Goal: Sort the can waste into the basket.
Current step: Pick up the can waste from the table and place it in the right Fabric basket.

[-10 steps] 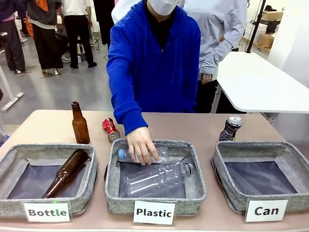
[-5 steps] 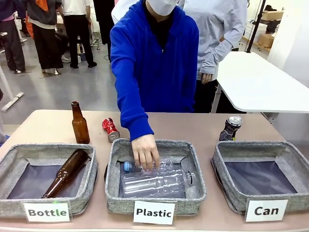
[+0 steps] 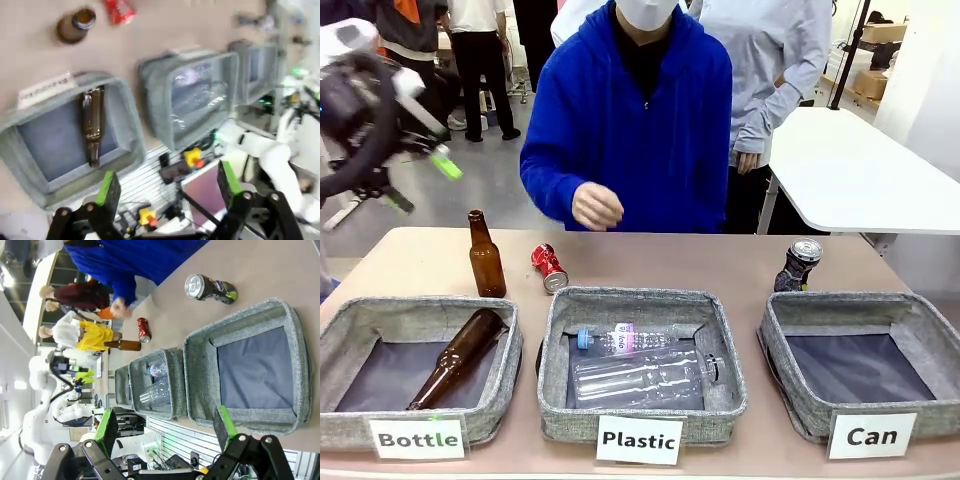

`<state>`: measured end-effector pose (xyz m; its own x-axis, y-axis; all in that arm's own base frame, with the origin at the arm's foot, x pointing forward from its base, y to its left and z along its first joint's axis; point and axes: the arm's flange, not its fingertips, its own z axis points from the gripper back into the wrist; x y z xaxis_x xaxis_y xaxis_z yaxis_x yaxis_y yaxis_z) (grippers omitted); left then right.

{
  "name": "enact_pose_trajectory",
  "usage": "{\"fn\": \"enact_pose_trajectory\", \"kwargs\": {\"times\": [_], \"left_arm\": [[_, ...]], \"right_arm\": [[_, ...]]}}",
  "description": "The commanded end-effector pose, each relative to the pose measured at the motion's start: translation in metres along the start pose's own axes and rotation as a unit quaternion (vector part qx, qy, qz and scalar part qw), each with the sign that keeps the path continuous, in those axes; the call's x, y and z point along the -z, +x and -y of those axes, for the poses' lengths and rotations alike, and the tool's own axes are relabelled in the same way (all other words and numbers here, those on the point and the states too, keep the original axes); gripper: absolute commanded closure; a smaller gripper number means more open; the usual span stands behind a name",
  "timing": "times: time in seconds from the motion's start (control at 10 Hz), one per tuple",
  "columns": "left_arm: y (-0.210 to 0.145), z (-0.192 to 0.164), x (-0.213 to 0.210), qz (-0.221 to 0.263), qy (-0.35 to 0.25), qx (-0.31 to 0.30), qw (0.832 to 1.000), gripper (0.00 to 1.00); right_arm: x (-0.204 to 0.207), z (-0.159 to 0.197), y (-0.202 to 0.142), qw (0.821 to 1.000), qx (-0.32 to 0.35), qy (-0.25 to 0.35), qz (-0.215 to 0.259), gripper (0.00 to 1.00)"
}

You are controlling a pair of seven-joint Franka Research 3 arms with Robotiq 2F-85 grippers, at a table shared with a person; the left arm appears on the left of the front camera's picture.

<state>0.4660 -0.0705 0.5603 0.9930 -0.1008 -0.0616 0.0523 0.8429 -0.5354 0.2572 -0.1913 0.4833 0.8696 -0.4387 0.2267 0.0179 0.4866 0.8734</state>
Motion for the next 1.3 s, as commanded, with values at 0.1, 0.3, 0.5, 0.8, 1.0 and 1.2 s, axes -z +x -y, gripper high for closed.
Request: {"fn": "enact_pose_trajectory", "kwargs": {"times": [0.1,0.3,0.5,0.8,1.0,1.2], "left_arm": [[0.088,0.05,0.025,-0.091,0.161,-0.017,0.983,0.0],[0.107,0.085,0.064,-0.06,0.219,-0.047,0.973,0.0],[0.1,0.102,0.079,-0.07,0.219,-0.039,0.972,0.0],[0.104,0.102,0.092,-0.066,0.219,-0.033,0.973,0.0],[0.094,0.126,0.127,0.037,0.211,0.008,0.977,0.0],[0.058,0.145,0.161,0.054,0.205,0.092,0.973,0.0]], "right_arm": [[0.0,0.001,0.002,1.0,-0.013,0.012,0.006,0.0],[0.0,0.001,0.002,1.0,-0.013,0.012,0.006,0.0],[0.0,0.001,0.002,1.0,-0.013,0.012,0.006,0.0],[0.0,0.001,0.002,1.0,-0.013,0.012,0.006,0.0],[0.0,0.001,0.002,1.0,-0.013,0.012,0.006,0.0],[0.0,0.001,0.002,1.0,-0.013,0.012,0.006,0.0]]}}
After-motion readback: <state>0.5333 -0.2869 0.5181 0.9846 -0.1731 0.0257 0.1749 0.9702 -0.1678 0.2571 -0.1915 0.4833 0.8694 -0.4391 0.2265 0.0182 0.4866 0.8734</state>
